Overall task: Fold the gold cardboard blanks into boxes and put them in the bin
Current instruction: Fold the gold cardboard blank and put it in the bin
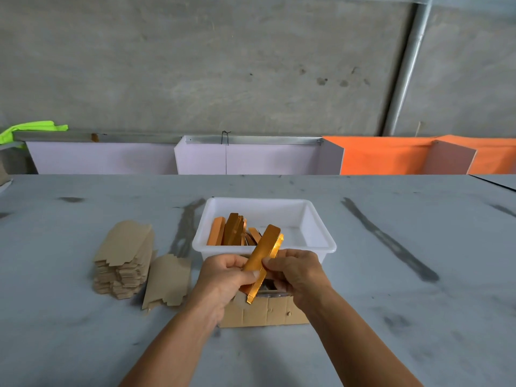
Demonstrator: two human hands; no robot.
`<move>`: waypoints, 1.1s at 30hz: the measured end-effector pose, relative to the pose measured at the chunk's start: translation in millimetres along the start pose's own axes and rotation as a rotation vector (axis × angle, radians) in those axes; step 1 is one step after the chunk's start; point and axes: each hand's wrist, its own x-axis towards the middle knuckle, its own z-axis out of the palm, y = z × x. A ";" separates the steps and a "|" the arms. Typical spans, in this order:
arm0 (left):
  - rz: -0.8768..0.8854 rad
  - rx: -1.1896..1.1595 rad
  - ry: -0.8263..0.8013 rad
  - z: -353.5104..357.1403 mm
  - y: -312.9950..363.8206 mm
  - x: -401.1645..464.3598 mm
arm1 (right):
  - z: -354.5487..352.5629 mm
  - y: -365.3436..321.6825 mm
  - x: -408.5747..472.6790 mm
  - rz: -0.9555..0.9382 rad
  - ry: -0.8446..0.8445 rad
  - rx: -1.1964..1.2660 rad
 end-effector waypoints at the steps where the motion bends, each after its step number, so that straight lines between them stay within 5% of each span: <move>1: -0.004 -0.014 0.016 -0.3 0.6 2.4 | 1.3 0.0 1.3 -0.002 -0.008 -0.002; 10: -0.008 -0.097 0.045 -14.6 14.8 45.1 | 25.4 -11.6 35.2 -0.092 0.014 -0.167; 18: 0.114 0.128 0.206 -26.6 24.4 96.9 | 54.0 -26.2 83.1 -0.085 0.049 -0.105; 33: 0.205 0.404 0.160 -22.2 7.7 159.2 | 76.9 -11.2 149.2 -0.157 0.152 -0.401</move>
